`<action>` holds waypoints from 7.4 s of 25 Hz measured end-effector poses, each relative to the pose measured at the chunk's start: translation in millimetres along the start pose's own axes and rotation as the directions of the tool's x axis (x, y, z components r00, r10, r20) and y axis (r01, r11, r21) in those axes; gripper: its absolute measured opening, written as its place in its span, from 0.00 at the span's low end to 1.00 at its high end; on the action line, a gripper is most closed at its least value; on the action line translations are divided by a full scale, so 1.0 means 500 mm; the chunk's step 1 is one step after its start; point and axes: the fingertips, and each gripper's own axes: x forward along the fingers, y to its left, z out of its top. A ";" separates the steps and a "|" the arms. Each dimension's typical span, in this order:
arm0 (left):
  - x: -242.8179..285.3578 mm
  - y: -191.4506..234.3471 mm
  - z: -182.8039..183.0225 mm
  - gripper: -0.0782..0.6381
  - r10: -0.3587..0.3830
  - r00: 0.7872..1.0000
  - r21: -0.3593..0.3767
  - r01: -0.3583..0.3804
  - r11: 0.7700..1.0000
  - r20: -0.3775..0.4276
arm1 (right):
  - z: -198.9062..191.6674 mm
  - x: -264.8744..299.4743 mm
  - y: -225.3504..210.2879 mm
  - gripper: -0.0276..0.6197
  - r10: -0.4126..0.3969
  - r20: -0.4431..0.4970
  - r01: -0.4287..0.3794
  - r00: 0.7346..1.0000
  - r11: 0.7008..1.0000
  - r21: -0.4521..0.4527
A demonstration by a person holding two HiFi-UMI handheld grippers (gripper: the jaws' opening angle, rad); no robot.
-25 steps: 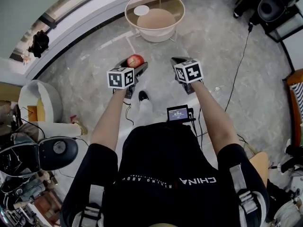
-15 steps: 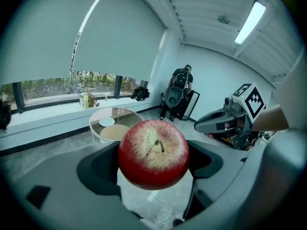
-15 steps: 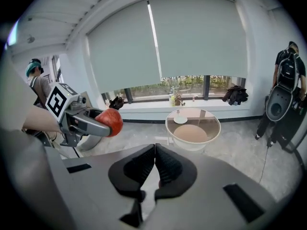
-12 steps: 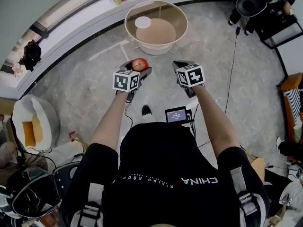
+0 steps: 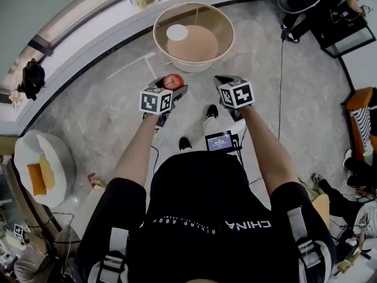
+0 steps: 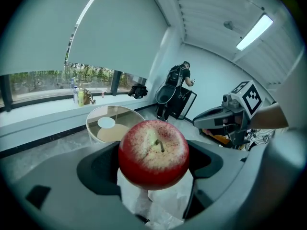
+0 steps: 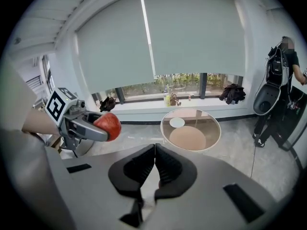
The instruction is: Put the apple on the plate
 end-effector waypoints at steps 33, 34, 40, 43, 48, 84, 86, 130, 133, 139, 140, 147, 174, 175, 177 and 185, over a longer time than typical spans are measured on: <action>0.019 0.026 0.021 0.70 0.059 0.996 0.128 -0.051 0.990 -0.060 | 0.030 0.060 0.020 0.09 0.042 0.026 -0.042 0.999 0.999 0.015; 0.025 0.024 0.028 0.70 0.058 0.997 0.138 -0.049 0.989 -0.060 | 0.035 0.059 0.016 0.09 0.042 0.030 -0.043 0.999 0.999 0.012; 0.030 0.030 0.037 0.70 0.045 0.997 0.133 -0.038 0.990 -0.055 | 0.048 0.053 0.005 0.09 0.027 0.048 -0.028 0.998 1.000 0.014; 0.042 0.040 0.026 0.70 0.042 0.997 0.140 -0.033 0.990 -0.058 | 0.056 0.063 0.010 0.09 0.023 0.077 -0.024 0.997 1.000 0.013; 0.061 0.035 0.031 0.70 0.035 0.997 0.151 -0.024 0.988 -0.072 | 0.064 0.063 0.008 0.09 0.032 0.085 -0.034 0.996 0.999 0.018; 0.532 0.418 -0.044 0.70 0.086 0.961 0.239 -0.021 0.971 -0.263 | 0.054 0.547 -0.187 0.09 0.062 0.037 -0.067 0.997 0.984 0.166; 0.594 0.461 -0.059 0.70 0.103 0.961 0.251 -0.037 0.967 -0.255 | 0.039 0.607 -0.205 0.09 0.072 0.044 -0.078 0.996 0.983 0.164; 0.038 0.060 -0.028 0.13 0.110 0.993 -0.307 -0.091 0.947 0.046 | 0.023 0.066 -0.094 0.09 0.078 -0.013 -0.077 0.997 0.994 0.073; -0.004 0.026 -0.053 0.13 0.102 0.994 -0.267 -0.086 0.960 0.045 | 0.018 0.026 -0.063 0.09 0.061 0.006 -0.062 0.998 0.996 0.065; -0.069 -0.010 -0.078 0.13 0.079 0.997 -0.174 -0.074 0.982 0.026 | -0.021 -0.019 -0.001 0.09 0.002 -0.003 -0.002 1.000 0.999 0.042; -0.081 -0.019 -0.082 0.13 0.073 0.997 -0.160 -0.068 0.985 0.027 | -0.026 -0.031 0.010 0.09 -0.007 -0.002 0.007 1.000 0.999 0.039; -0.203 -0.063 -0.162 0.13 0.011 1.000 -0.036 -0.010 0.999 0.021 | -0.063 -0.072 0.144 0.09 -0.067 0.012 0.067 0.998 0.998 -0.005; -0.363 -0.278 -0.352 0.13 -0.067 0.997 0.175 0.062 0.983 0.025 | -0.281 -0.303 0.392 0.09 -0.032 0.076 0.038 0.997 0.996 -0.084; -0.359 -0.289 -0.349 0.13 -0.062 0.998 0.187 0.058 0.981 0.019 | -0.284 -0.309 0.385 0.09 -0.024 0.077 0.031 0.997 0.996 -0.088; -0.354 -0.305 -0.342 0.13 -0.050 0.999 0.193 0.046 0.980 0.020 | -0.288 -0.319 0.373 0.09 -0.011 0.082 0.019 0.997 0.996 -0.092; -0.329 -0.374 -0.341 0.13 -0.027 0.999 0.206 0.022 0.978 0.023 | -0.310 -0.353 0.336 0.09 0.020 0.092 -0.010 0.996 0.995 -0.104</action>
